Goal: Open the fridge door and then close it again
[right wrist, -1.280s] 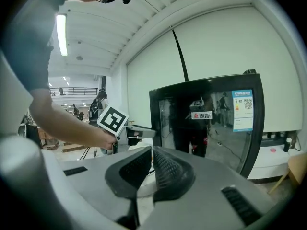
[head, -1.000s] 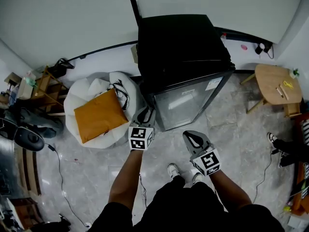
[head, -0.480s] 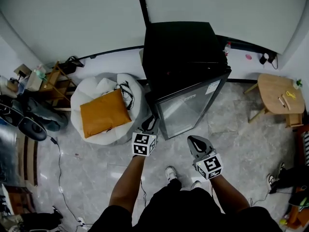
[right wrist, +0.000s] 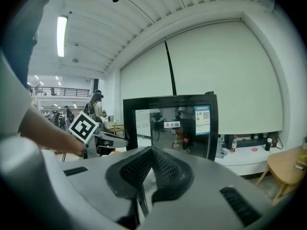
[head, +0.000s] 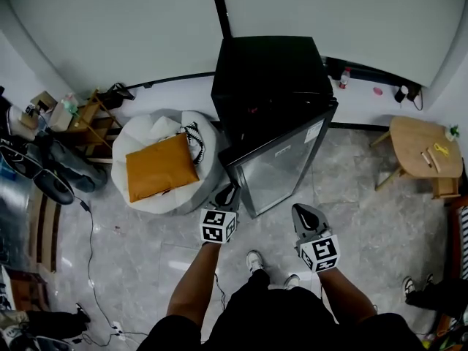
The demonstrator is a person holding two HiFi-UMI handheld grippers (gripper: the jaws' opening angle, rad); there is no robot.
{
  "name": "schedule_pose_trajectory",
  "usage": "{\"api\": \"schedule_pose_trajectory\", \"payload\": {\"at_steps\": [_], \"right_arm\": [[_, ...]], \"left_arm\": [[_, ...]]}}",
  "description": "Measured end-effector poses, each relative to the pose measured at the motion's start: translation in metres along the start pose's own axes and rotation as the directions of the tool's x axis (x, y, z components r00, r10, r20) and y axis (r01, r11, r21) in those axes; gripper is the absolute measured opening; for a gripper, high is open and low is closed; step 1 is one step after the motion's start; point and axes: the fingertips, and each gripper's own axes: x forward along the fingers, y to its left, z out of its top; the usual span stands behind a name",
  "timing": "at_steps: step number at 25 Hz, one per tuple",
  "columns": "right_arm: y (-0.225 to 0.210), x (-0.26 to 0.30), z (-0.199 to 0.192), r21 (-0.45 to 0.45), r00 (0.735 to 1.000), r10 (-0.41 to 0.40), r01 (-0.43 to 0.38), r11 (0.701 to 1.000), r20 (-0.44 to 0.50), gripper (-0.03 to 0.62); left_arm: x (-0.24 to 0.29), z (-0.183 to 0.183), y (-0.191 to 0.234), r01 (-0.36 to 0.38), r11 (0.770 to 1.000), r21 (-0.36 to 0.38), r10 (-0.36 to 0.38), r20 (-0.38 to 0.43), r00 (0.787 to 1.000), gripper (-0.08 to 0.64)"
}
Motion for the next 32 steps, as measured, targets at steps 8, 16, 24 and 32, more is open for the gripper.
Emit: {"api": "schedule_pose_trajectory", "payload": {"at_steps": [8, 16, 24, 32], "right_arm": [[-0.004, -0.033, -0.002, -0.017, 1.000, 0.014, -0.014, 1.000, 0.017, 0.018], [0.001, -0.064, -0.010, -0.025, 1.000, 0.028, -0.028, 0.999, 0.007, 0.018], [-0.019, -0.103, -0.020, -0.016, 1.000, -0.007, 0.007, 1.000, -0.017, 0.018], [-0.034, -0.126, -0.019, -0.011, 0.999, -0.049, 0.049, 0.999, 0.004, 0.018]], "left_arm": [[-0.021, -0.014, -0.052, 0.022, 1.000, 0.021, -0.022, -0.013, 1.000, 0.071], [-0.041, -0.024, -0.111, 0.061, 0.997, 0.045, -0.061, -0.011, 0.998, 0.057], [-0.051, -0.030, -0.176, 0.102, 0.992, 0.078, -0.100, -0.031, 0.994, 0.049], [-0.051, -0.038, -0.223, 0.070, 0.997, 0.033, -0.069, -0.031, 0.997, 0.049]]}}
